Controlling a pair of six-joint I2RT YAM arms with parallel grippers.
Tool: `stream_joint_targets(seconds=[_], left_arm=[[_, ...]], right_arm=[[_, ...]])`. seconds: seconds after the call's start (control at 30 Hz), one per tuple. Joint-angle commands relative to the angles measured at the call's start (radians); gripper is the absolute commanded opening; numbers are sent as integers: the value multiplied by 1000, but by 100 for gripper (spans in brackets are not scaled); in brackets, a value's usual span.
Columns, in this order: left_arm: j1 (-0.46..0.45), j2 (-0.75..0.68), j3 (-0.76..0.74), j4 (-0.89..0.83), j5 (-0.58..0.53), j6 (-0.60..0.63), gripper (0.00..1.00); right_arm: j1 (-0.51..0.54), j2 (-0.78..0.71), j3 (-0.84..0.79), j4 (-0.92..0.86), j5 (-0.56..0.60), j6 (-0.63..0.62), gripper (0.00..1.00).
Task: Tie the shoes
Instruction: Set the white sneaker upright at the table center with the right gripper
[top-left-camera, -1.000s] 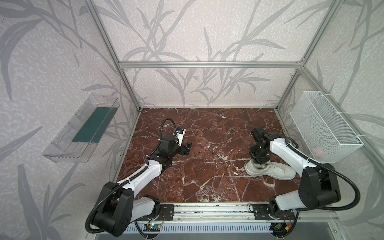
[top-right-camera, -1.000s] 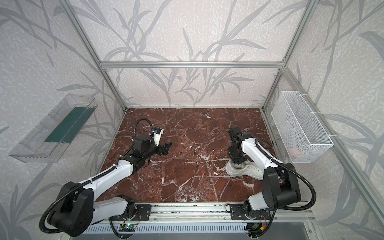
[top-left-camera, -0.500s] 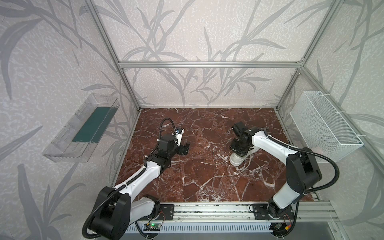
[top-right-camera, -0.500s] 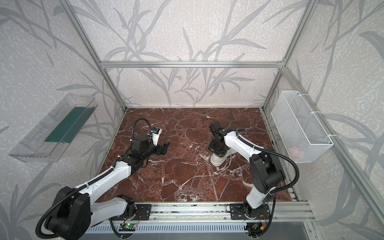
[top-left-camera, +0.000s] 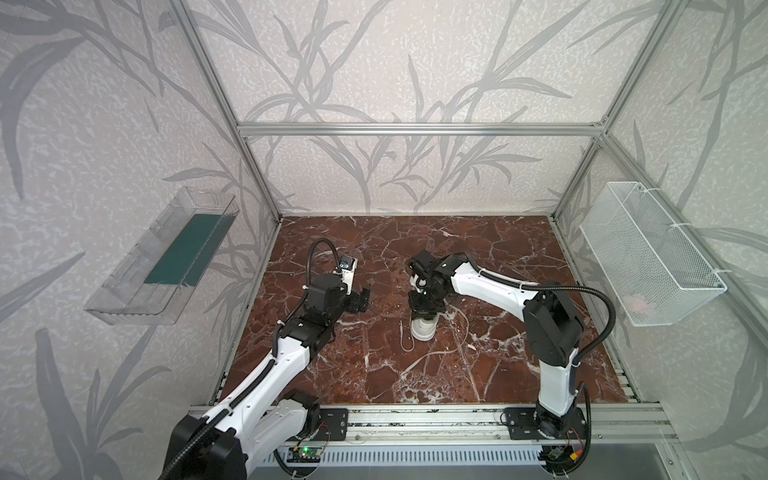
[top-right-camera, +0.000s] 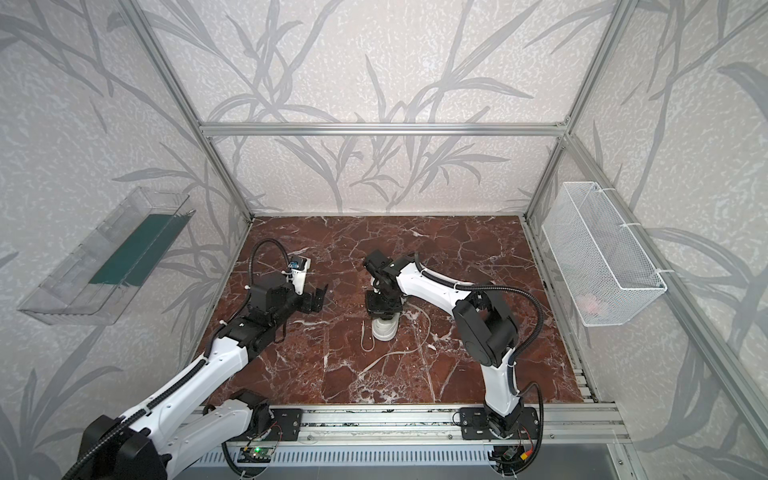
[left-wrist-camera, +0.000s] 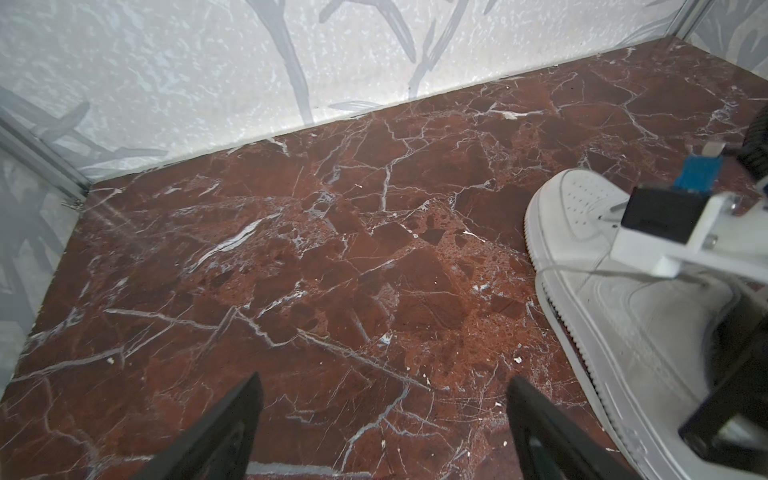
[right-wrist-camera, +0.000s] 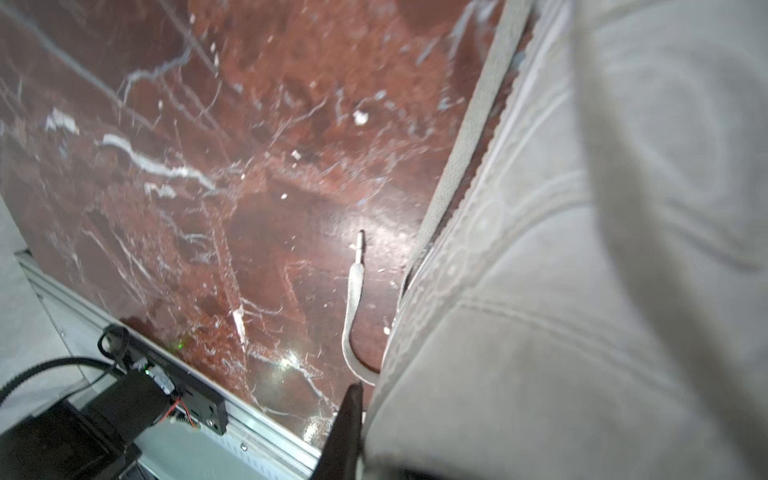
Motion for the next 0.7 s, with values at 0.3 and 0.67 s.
stream_joint_targets(seconds=[0.3, 0.67], left_arm=[[-4, -6, -6, -84, -21, -32, 93], [-4, 20, 17, -116, -11, -60, 92]], right_arm=[[4, 3, 26, -104, -17, -103, 24], [-2, -50, 48, -58, -53, -27, 54]])
